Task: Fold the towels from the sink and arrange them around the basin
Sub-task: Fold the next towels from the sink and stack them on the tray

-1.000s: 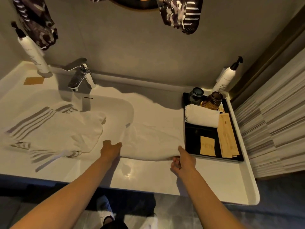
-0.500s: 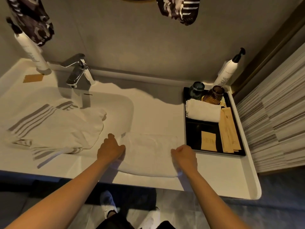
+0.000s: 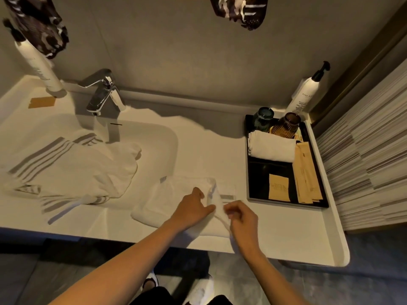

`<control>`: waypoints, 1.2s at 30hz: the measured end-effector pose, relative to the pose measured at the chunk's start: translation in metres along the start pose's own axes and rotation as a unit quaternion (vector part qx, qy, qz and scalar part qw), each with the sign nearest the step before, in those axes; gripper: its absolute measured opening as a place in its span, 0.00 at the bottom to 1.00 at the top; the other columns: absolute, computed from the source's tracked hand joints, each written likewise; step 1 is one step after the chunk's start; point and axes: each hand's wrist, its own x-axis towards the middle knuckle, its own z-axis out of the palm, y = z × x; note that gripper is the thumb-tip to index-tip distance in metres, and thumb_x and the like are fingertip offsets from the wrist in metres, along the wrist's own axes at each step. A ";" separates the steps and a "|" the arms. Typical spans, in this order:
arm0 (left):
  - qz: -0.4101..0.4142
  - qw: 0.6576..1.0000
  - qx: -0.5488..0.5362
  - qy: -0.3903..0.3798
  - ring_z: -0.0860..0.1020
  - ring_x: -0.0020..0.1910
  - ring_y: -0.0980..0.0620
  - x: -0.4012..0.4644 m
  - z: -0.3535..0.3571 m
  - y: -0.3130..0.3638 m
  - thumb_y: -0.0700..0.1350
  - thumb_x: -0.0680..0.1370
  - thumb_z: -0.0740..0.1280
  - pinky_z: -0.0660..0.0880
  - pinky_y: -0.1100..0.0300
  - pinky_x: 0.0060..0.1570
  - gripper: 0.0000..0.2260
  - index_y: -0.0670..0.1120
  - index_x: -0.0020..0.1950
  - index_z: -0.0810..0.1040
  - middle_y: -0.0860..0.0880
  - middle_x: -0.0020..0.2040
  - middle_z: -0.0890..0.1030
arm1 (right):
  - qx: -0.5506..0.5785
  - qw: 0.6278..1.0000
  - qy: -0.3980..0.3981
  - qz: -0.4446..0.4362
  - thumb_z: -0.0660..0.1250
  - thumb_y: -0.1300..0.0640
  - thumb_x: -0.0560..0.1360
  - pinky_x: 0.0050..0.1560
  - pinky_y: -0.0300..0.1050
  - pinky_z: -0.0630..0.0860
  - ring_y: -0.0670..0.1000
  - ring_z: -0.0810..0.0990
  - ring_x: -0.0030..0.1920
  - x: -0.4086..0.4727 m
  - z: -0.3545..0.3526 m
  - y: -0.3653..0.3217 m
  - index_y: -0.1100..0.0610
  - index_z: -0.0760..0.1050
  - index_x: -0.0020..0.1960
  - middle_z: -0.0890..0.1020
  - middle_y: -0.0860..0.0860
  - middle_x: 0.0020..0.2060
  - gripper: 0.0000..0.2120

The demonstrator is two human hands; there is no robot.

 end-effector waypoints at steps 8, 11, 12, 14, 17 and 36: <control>0.031 0.973 -0.199 -0.112 0.81 0.49 0.55 0.002 0.002 0.008 0.48 0.82 0.59 0.77 0.62 0.44 0.11 0.56 0.61 0.78 0.54 0.56 0.82 | -0.169 0.967 0.036 0.189 0.52 0.32 0.77 0.55 0.51 0.77 0.56 0.80 0.54 0.037 0.002 -0.021 0.58 0.75 0.60 0.81 0.55 0.55 0.32; 0.032 0.954 -0.230 -0.189 0.78 0.60 0.54 0.003 0.007 0.004 0.35 0.76 0.60 0.76 0.60 0.52 0.23 0.54 0.67 0.72 0.55 0.66 0.75 | -0.216 0.946 0.005 0.243 0.56 0.26 0.71 0.59 0.52 0.73 0.59 0.76 0.63 0.036 0.006 -0.022 0.60 0.67 0.71 0.77 0.57 0.65 0.44; 0.030 0.954 -0.236 -0.181 0.77 0.61 0.52 0.003 0.009 0.001 0.33 0.71 0.60 0.76 0.56 0.55 0.25 0.53 0.64 0.73 0.53 0.66 0.75 | -0.215 0.944 -0.005 0.251 0.61 0.28 0.71 0.57 0.50 0.74 0.59 0.77 0.61 0.037 0.008 -0.023 0.61 0.66 0.71 0.77 0.57 0.64 0.43; 0.019 0.956 -0.252 -0.149 0.78 0.61 0.50 0.002 0.011 -0.004 0.34 0.66 0.60 0.75 0.49 0.59 0.25 0.52 0.59 0.76 0.50 0.63 0.77 | -0.143 0.952 -0.013 0.271 0.67 0.40 0.73 0.49 0.46 0.74 0.57 0.78 0.50 0.039 0.012 -0.027 0.62 0.71 0.66 0.80 0.58 0.57 0.31; 0.104 0.984 -0.137 -0.046 0.79 0.57 0.52 -0.006 0.004 -0.014 0.34 0.73 0.60 0.75 0.50 0.61 0.18 0.49 0.60 0.77 0.50 0.60 0.80 | -0.131 0.964 -0.042 0.226 0.65 0.54 0.76 0.47 0.43 0.73 0.54 0.76 0.46 0.035 0.016 -0.032 0.58 0.74 0.61 0.80 0.54 0.54 0.16; 0.184 0.982 0.034 -0.011 0.56 0.77 0.57 -0.007 0.021 -0.018 0.50 0.85 0.53 0.52 0.66 0.73 0.20 0.49 0.76 0.66 0.56 0.77 0.60 | -0.296 0.953 -0.005 0.061 0.67 0.58 0.75 0.39 0.43 0.66 0.54 0.76 0.44 0.056 -0.072 -0.081 0.58 0.72 0.50 0.78 0.52 0.43 0.06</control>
